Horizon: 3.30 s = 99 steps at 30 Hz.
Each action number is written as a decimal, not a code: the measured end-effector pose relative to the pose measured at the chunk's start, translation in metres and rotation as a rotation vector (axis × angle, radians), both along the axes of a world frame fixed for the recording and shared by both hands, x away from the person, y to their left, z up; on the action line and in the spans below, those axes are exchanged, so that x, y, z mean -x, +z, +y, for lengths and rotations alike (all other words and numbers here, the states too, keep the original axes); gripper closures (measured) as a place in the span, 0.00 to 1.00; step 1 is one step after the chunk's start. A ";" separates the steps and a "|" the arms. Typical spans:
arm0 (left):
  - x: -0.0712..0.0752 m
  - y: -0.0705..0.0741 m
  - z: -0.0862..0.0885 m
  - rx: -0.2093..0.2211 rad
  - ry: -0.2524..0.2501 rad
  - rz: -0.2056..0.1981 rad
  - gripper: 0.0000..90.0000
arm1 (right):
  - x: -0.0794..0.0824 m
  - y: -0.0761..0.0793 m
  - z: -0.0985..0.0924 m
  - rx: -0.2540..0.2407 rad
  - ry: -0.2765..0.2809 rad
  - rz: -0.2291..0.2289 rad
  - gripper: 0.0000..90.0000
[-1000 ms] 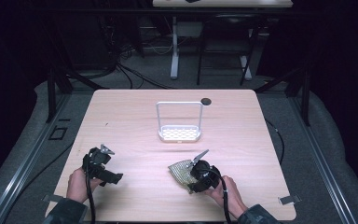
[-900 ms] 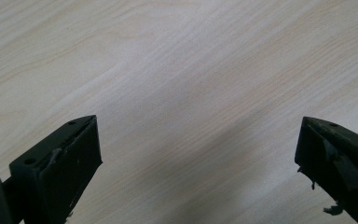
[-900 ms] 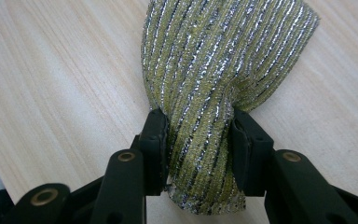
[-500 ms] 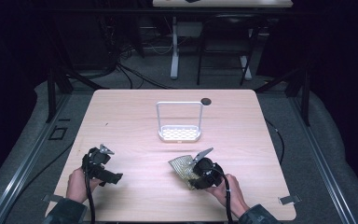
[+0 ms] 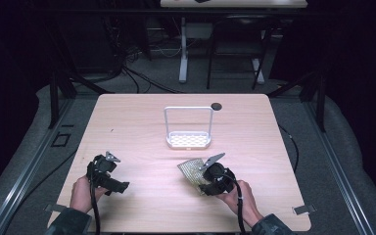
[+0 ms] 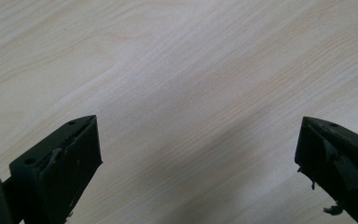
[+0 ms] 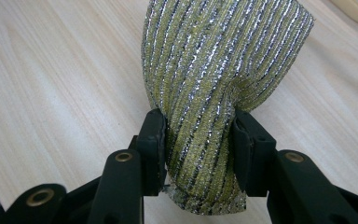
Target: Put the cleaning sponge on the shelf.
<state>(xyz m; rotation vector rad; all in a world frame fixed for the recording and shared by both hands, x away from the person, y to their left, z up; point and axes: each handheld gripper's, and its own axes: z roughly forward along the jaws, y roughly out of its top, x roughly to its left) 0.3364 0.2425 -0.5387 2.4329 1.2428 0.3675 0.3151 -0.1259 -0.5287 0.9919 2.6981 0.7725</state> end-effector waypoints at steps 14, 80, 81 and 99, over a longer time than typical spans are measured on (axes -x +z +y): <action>0.000 -0.001 -0.001 -0.003 -0.008 0.005 0.00 | -0.010 0.007 -0.005 -0.010 -0.035 -0.043 0.65; 0.000 -0.001 -0.001 0.004 -0.019 0.010 0.00 | -0.052 0.025 0.006 -0.008 -0.086 -0.166 0.64; 0.000 -0.001 -0.001 0.003 -0.018 0.008 0.00 | -0.053 0.026 0.006 -0.007 -0.087 -0.164 0.64; -0.001 -0.001 0.000 0.012 -0.015 0.011 0.00 | -0.081 0.028 0.015 0.012 -0.097 -0.199 0.64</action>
